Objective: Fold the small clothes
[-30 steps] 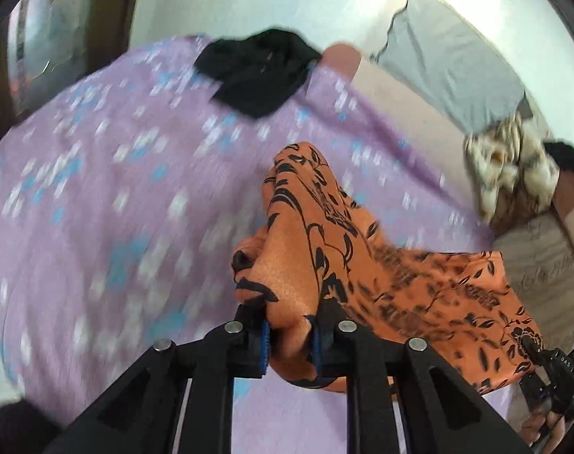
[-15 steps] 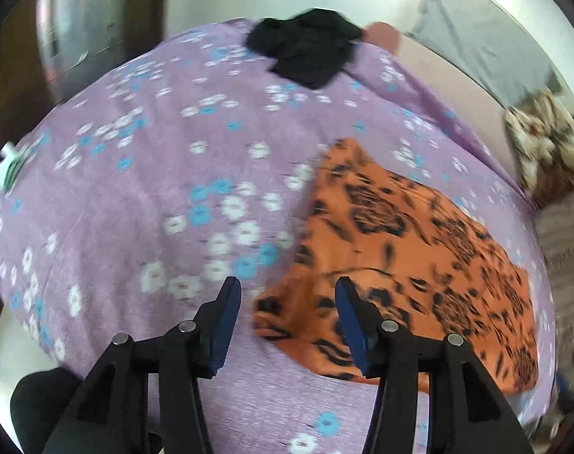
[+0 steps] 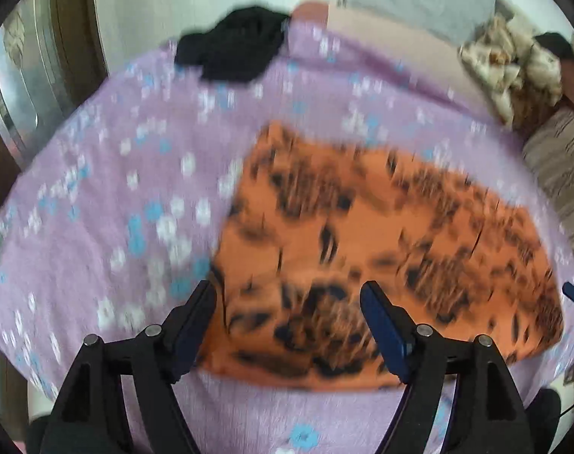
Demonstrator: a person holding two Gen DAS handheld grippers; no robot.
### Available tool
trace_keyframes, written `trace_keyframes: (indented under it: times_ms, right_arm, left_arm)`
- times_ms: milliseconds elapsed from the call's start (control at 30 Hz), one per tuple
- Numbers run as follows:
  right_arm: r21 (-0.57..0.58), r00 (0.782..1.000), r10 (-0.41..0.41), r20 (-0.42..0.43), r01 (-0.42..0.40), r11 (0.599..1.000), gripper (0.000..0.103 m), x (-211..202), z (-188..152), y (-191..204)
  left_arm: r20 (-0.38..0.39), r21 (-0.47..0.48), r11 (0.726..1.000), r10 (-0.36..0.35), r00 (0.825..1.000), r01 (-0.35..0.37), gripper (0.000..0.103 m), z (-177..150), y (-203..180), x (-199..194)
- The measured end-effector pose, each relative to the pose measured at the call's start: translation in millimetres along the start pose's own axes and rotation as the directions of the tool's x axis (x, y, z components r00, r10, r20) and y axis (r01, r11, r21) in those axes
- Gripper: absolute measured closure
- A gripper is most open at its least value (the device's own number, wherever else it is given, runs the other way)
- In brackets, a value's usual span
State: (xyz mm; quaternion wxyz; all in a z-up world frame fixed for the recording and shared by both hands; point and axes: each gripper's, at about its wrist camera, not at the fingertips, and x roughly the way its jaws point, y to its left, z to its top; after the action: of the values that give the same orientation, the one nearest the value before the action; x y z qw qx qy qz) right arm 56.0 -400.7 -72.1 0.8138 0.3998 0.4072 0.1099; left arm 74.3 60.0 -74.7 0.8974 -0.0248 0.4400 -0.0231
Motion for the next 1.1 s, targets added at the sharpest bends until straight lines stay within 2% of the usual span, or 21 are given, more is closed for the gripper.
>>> trace_keyframes:
  times_ms: [33, 100, 133, 167, 200, 233, 267, 400, 467, 500, 533, 567, 600, 667, 767, 867, 967, 1000, 1067, 1100]
  right_arm:
    - [-0.033, 1.0, 0.015, -0.004, -0.015, 0.999, 0.027, 7.0, 11.1, 8.9]
    - [-0.053, 0.999, 0.033, -0.011, -0.033, 0.998, 0.025, 29.7, 31.3, 11.3]
    - [-0.041, 0.999, 0.031, -0.023, -0.032, 0.999, 0.025, 46.5, 42.6, 3.8]
    - [-0.016, 0.999, 0.012, -0.032, -0.012, 1.0, 0.025, 59.0, 48.2, -7.6]
    - [0.07, 0.998, -0.043, -0.043, 0.046, 0.996, 0.025, 77.3, 52.1, -29.2]
    - [0.174, 0.996, -0.074, -0.05, 0.081, 0.981, 0.026, 92.1, 52.9, -46.8]
    - [0.24, 0.999, -0.031, -0.021, 0.035, 0.97, 0.03, 94.1, 54.2, -57.0]
    - [0.137, 1.0, 0.015, -0.009, -0.014, 0.991, 0.029, 89.2, 68.6, -26.8]
    - [0.108, 0.999, 0.028, -0.025, -0.025, 0.994, 0.027, 102.6, 83.0, -22.4]
    - [0.105, 0.999, 0.016, -0.038, -0.012, 0.994, 0.022, 112.8, 87.8, -25.8]
    - [0.118, 0.997, -0.036, -0.07, 0.044, 0.992, 0.021, 127.6, 93.9, -38.9]
    - [0.162, 0.997, -0.029, -0.077, 0.041, 0.986, 0.026, 133.6, 96.0, -51.8]
    - [0.211, 0.999, -0.005, -0.042, 0.013, 0.977, 0.026, 131.1, 97.7, -57.2]
    - [0.191, 0.999, -0.019, -0.041, 0.027, 0.981, 0.025, 121.4, 100.2, -41.7]
    - [0.103, 0.999, -0.023, -0.026, 0.026, 0.994, 0.025, 103.1, 89.4, -14.3]
    - [0.087, 0.999, 0.024, -0.03, -0.021, 0.996, 0.024, 73.7, 55.8, 6.9]
    - [0.097, 0.997, 0.066, -0.05, -0.061, 0.993, 0.023, 52.4, 16.0, 4.6]
    - [0.106, 0.996, 0.059, -0.066, -0.051, 0.993, 0.019, 53.4, 0.4, 0.6]
    - [0.11, 0.994, -0.008, -0.112, 0.02, 0.994, 0.019, 57.5, -24.4, -14.0]
    - [0.101, 0.995, -0.003, -0.1, 0.013, 0.995, 0.019, 56.9, -33.8, -21.4]
  left_arm:
    - [0.004, 0.003, 1.0, -0.003, 1.0, 0.003, 0.023, 4.9, -2.1, 2.4]
    - [-0.037, 0.007, 1.0, 0.003, 0.999, -0.003, 0.023, 11.5, -4.6, 21.1]
    - [-0.098, 0.01, 0.999, 0.037, 0.994, -0.037, 0.023, 10.3, -3.3, 39.8]
    - [-0.197, 0.012, 0.996, 0.084, 0.977, -0.084, 0.023, 4.2, -0.4, 63.6]
    - [-0.204, 0.015, 0.996, 0.092, 0.975, -0.091, 0.017, 0.8, 1.8, 71.7]
    - [-0.169, 0.021, 0.995, 0.104, 0.98, -0.102, 0.016, 1.4, 0.9, 66.3]
    - [-0.167, 0.035, 0.992, 0.129, 0.978, -0.125, 0.016, 3.7, -1.6, 58.5]
    - [-0.117, 0.014, 0.992, 0.125, 0.985, -0.124, 0.016, 11.6, -1.6, 39.0]
    - [-0.148, 0.02, 0.992, 0.128, 0.981, -0.127, 0.016, 13.3, -1.5, 49.1]
    - [-0.178, 0.028, 0.989, 0.145, 0.973, -0.142, 0.016, 12.4, -0.6, 57.8]
    - [-0.195, 0.019, 0.99, 0.138, 0.971, -0.137, 0.016, 10.9, 2.4, 61.6]
    - [-0.197, 0.002, 0.992, 0.122, 0.973, -0.124, 0.016, 10.0, 4.5, 61.7]
    - [-0.199, -0.013, 0.992, 0.117, 0.973, -0.122, 0.016, 9.3, 6.4, 60.3]
    - [-0.194, -0.01, 0.992, 0.12, 0.974, -0.124, 0.016, 7.9, 7.1, 57.5]
    - [-0.195, -0.001, 0.992, 0.122, 0.973, -0.124, 0.016, 7.4, 9.1, 56.4]
    - [-0.194, -0.016, 0.992, 0.118, 0.974, -0.124, 0.016, 4.9, 12.7, 54.3]
    - [-0.199, -0.015, 0.992, 0.123, 0.972, -0.129, 0.016, 1.6, 18.9, 51.7]
    - [-0.196, -0.016, 0.991, 0.127, 0.972, -0.132, 0.016, 0.8, 18.8, 51.1]
    - [-0.175, -0.024, 0.992, 0.118, 0.978, -0.124, 0.016, -0.5, 18.7, 37.3]
    - [-0.162, -0.024, 0.993, 0.114, 0.98, -0.119, 0.016, -1.4, 18.8, 31.0]
